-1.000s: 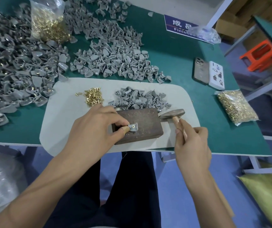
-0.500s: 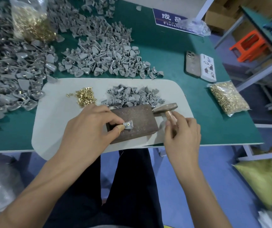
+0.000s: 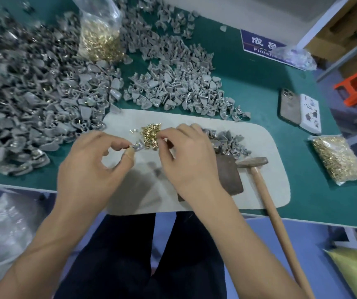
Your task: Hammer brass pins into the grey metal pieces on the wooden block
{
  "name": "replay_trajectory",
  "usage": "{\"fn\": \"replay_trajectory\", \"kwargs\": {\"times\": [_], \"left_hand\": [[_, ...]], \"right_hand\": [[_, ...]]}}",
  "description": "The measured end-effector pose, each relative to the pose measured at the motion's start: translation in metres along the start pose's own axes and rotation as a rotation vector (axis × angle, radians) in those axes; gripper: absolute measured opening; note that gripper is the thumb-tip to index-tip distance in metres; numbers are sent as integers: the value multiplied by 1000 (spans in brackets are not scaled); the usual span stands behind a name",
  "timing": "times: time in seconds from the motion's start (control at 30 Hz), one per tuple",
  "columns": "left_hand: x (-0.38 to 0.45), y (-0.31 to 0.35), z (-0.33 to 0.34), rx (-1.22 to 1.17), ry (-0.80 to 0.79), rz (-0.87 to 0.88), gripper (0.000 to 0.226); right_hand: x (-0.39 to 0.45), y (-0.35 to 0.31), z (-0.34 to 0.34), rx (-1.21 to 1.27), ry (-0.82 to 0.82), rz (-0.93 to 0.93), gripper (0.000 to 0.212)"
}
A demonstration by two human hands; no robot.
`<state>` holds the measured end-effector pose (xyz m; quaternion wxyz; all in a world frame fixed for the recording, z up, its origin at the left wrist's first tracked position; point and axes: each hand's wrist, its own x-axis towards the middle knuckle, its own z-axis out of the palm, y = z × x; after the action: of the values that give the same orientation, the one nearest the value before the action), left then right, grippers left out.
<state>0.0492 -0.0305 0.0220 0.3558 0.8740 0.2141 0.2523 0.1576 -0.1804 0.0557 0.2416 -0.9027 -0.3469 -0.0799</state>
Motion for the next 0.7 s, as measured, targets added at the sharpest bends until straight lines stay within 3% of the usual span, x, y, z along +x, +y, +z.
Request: {"fn": "replay_trajectory", "kwargs": {"times": [0.33,0.7], "left_hand": [[17,-49,-44,250,161,-119,7],[11,-49,-42,256,159,-65,15]], "right_hand": [[57,-17,36,-96,-207,-25,20],[62,-17,47,-142,-208,-66,12]]}}
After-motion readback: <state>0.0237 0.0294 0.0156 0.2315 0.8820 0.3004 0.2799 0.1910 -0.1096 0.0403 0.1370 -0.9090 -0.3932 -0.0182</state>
